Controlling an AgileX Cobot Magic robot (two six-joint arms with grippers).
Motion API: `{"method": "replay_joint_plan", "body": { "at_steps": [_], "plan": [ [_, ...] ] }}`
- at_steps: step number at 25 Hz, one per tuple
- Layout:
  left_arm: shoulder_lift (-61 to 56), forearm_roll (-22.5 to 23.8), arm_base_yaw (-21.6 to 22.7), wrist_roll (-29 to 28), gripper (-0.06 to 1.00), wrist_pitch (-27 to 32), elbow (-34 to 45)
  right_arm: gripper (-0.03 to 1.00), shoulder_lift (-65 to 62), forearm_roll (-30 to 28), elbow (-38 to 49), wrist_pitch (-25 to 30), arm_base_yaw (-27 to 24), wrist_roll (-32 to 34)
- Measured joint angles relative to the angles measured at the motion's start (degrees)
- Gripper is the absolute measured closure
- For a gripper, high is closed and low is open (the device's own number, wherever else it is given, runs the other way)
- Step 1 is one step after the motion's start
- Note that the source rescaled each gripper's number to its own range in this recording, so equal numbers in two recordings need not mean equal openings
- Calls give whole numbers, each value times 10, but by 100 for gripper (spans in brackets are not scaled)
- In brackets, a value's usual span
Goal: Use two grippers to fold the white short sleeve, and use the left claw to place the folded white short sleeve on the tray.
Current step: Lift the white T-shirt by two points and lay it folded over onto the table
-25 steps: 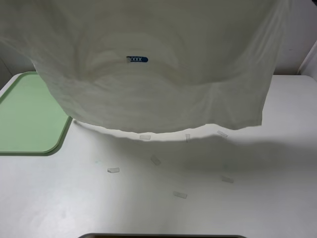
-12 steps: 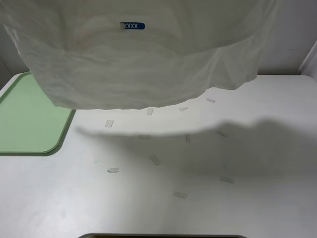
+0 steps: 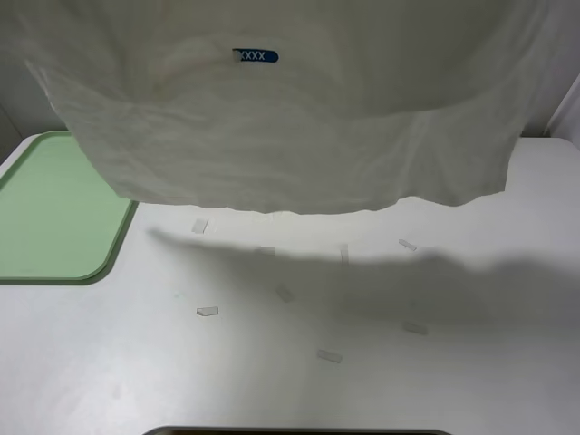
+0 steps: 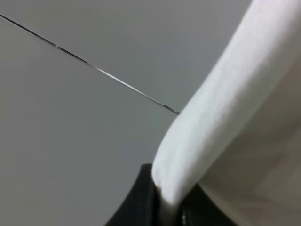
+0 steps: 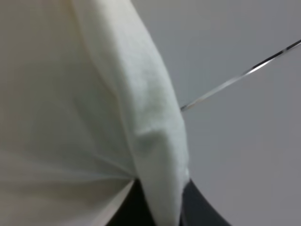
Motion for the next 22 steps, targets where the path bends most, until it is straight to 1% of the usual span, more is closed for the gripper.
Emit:
{"method": "replay_joint_plan", "body": {
  "at_steps": [1,3,6,9,12,15,17,19,20,21,22],
  "plan": [
    [-1,0,0,0,94,8,0,96,-7,0,0,16,0,0],
    [-8,0,0,0,94,51,1,96,-20,0,0,47,0,0],
    [-22,0,0,0,94,86,3,96,-38,1,0,87,0,0],
    [-41,-1,-1,0,94,111,3,96,-57,3,1,106,0,0],
    [-61,-2,-1,0,94,155,3,96,-67,3,2,116,0,0],
    [-82,-7,-1,0,94,217,3,96,-83,6,2,147,0,0],
    [-94,-9,-1,0,94,247,3,96,-88,7,2,163,0,0],
    [-106,-11,-1,0,94,270,3,96,-95,8,2,182,0,0],
    [-106,-11,-1,0,94,270,3,96,-104,11,2,196,0,0],
    [-115,-14,-1,0,94,286,3,96,-112,13,2,222,0,0],
    [-119,-16,-1,0,94,291,3,96,-118,15,2,234,0,0]
  ]
}}
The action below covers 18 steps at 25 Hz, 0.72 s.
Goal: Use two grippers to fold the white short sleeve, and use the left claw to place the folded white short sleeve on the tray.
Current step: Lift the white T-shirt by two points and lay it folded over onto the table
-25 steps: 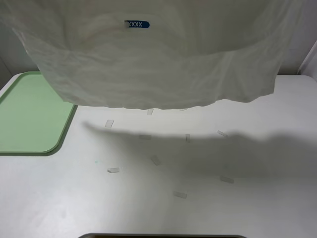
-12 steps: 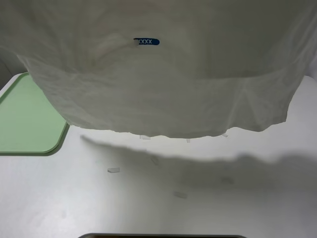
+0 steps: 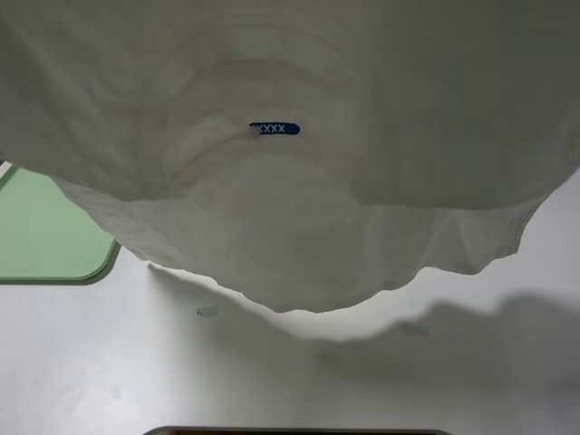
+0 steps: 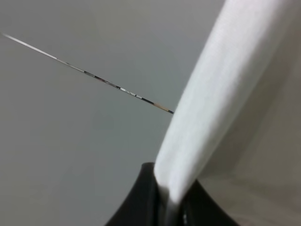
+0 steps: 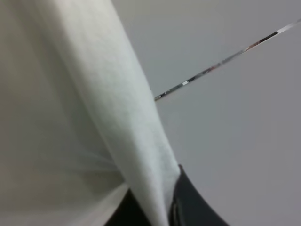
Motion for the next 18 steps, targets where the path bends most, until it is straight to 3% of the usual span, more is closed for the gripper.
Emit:
{"method": "replay_joint_plan", "body": {
  "at_steps": [6,9,18],
  "plan": [
    [-41,-6,-2,0,94,16,22,96,-51,12,1,83,0,0],
    [-86,-15,-2,0,94,66,29,96,-70,20,1,128,0,0],
    [-147,-23,-2,0,94,102,29,96,-111,38,1,196,0,0]
  ]
}}
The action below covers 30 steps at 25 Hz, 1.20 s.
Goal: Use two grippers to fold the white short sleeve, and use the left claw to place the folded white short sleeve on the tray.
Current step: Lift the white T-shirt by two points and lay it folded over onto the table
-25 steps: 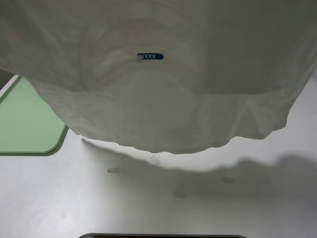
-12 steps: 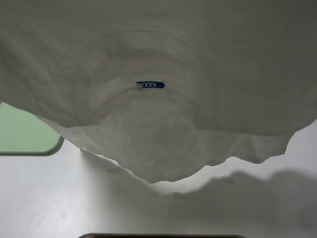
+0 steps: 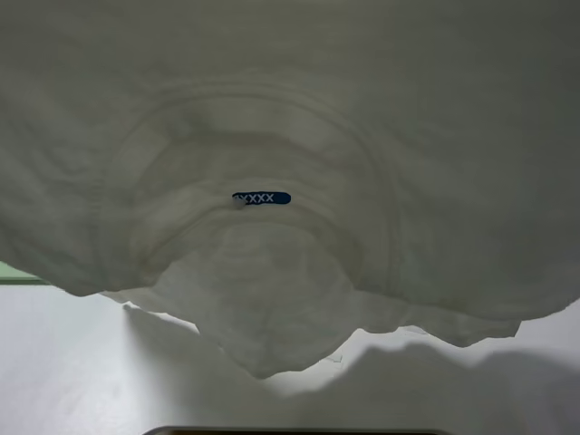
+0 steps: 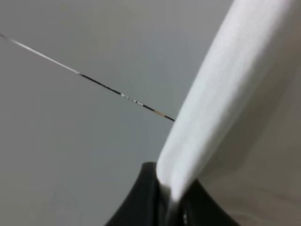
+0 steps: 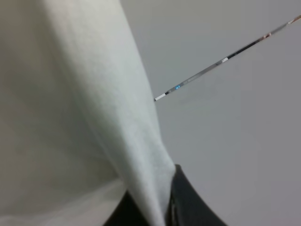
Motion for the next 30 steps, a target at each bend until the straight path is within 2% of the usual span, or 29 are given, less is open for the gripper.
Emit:
{"method": "replay_joint_plan", "body": {
  "at_steps": [3,7,12,16,17,19,21,22,25,27,30],
  "plan": [
    [-6,-2,0,-1,94,5,0,96,-17,0,0,17,0,0],
    [-16,-8,0,-18,94,58,0,96,-29,5,0,51,0,0],
    [-10,-7,0,-22,94,90,0,96,-33,7,0,94,0,9],
    [21,1,0,-23,94,90,0,96,-22,-26,10,77,0,20],
    [39,4,0,-23,94,90,0,96,-3,-59,32,53,0,39],
    [78,17,-2,-24,94,82,0,96,15,-81,45,32,2,51],
    [128,36,-4,-24,94,61,0,96,43,-122,69,-8,2,69],
    [184,58,-4,-24,94,27,0,96,64,-143,79,-31,2,78],
    [273,85,-4,-24,94,-50,0,96,122,-209,94,-98,2,114],
    [340,101,-4,-24,94,-113,0,96,173,-264,94,-140,2,147],
    [440,119,-3,-25,94,-239,0,96,252,-343,94,-195,2,202]
  ]
}}
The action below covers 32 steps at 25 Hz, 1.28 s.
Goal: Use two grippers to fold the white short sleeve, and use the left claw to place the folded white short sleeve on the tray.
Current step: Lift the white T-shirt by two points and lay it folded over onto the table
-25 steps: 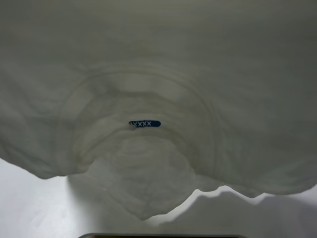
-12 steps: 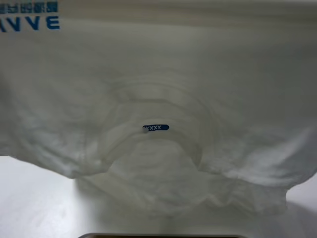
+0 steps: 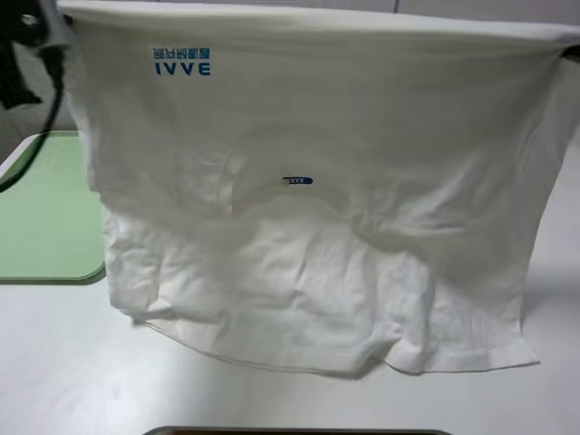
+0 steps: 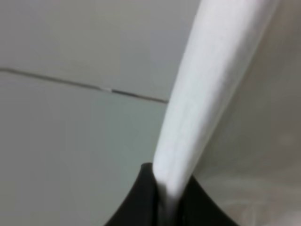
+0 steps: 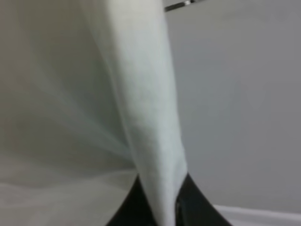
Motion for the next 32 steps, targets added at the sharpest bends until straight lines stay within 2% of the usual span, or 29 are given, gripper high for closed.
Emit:
{"method": "replay_joint_plan", "body": {
  "at_steps": [5,6,9,12,15,17,20,25,27,29,32],
  "plan": [
    [139,12,1,0,94,-189,-1,96,110,-117,0,-60,-4,79],
    [149,12,1,0,94,-198,-1,96,139,-146,0,-83,-12,104],
    [204,13,4,0,94,-258,-1,96,166,-174,1,-113,-26,133],
    [251,14,4,0,94,-303,-1,96,234,-208,-11,-192,-84,218],
    [291,14,4,0,94,-338,-2,96,260,-211,-24,-231,-110,240],
    [308,14,4,0,94,-347,-2,96,314,-212,-53,-313,-154,253],
    [326,14,5,-3,94,-349,-2,96,343,-212,-58,-341,-164,256],
    [334,13,5,-50,94,-316,-2,96,362,-189,-57,-341,-164,258],
    [334,12,5,-90,94,-280,-2,96,362,-153,-57,-341,-164,258],
    [334,12,5,-98,94,-266,-2,96,362,-119,-57,-338,-162,259],
    [334,12,3,-123,94,-202,-2,96,360,-45,-57,-311,-162,259]
  ]
}}
